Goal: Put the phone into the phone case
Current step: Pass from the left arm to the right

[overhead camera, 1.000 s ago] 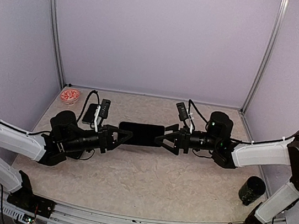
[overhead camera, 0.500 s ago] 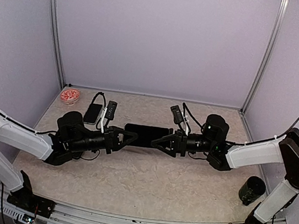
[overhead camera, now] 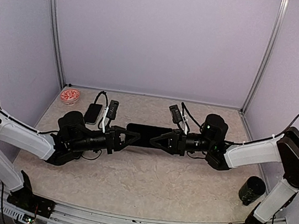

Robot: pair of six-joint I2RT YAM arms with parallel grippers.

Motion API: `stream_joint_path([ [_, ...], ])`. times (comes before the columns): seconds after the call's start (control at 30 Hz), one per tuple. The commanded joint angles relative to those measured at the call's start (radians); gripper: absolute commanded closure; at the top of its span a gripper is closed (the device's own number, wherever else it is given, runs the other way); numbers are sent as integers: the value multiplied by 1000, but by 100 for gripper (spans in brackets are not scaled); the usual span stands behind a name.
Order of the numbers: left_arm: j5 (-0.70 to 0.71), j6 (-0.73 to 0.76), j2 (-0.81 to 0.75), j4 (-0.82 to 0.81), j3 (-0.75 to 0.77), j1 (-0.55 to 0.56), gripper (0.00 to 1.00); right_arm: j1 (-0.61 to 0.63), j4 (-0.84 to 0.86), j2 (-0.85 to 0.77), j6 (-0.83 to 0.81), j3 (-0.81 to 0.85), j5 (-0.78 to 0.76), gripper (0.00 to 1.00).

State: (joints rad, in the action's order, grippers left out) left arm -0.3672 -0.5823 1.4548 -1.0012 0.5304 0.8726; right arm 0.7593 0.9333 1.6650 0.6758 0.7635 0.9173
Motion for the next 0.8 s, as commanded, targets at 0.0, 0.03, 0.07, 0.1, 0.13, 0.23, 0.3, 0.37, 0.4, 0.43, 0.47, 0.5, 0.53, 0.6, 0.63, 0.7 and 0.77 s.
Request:
stream_joint_path([
  [0.0, 11, -1, 4, -56, 30, 4, 100, 11, 28, 17, 2, 41, 35, 74],
  [0.03, 11, 1, 2, -52, 29, 4, 100, 10, 27, 21, 1, 43, 37, 76],
  [0.07, 13, 2, 0, -49, 29, 2, 100, 10, 22, 24, -2, 45, 38, 78],
  [0.1, 13, 3, 0, -45, 31, 3, 100, 11, 19, 27, -4, 48, 40, 82],
  [0.13, 13, 2, -1, -41, 31, 3, 100, 11, 16, 30, -6, 51, 40, 86],
  [0.23, 17, 6, -3, -28, 30, 4, 100, 11, 11, 36, -8, 57, 46, 98],
  [0.3, 23, 9, -6, -21, 27, 3, 97, 11, 11, 38, -10, 61, 50, 100],
  [0.37, 30, 10, -10, -15, 24, 3, 91, 11, 11, 36, -10, 61, 51, 100],
  [0.4, 34, 12, -13, -12, 22, 3, 89, 11, 10, 36, -9, 62, 49, 100],
  [0.43, 36, 14, -15, -9, 19, 3, 87, 11, 10, 34, -10, 61, 48, 100],
  [0.47, 41, 16, -21, -7, 16, 3, 84, 11, 9, 32, -8, 62, 48, 100],
  [0.5, 46, 18, -25, -5, 11, 2, 79, 10, 8, 28, -9, 60, 49, 100],
  [0.53, 54, 20, -29, -1, 7, 2, 74, 10, 5, 27, -10, 59, 46, 100],
  [0.6, 68, 25, -43, 8, -1, -3, 65, 11, -9, 16, -11, 56, 39, 100],
  [0.63, 73, 25, -47, 13, -4, -7, 61, 9, -25, 13, -9, 57, 34, 100],
  [0.7, 81, 26, -58, 23, -10, -17, 52, 6, -50, 9, -5, 56, 14, 100],
  [0.77, 82, 26, -65, 27, -17, -28, 48, -2, -75, 7, -4, 56, -5, 100],
])
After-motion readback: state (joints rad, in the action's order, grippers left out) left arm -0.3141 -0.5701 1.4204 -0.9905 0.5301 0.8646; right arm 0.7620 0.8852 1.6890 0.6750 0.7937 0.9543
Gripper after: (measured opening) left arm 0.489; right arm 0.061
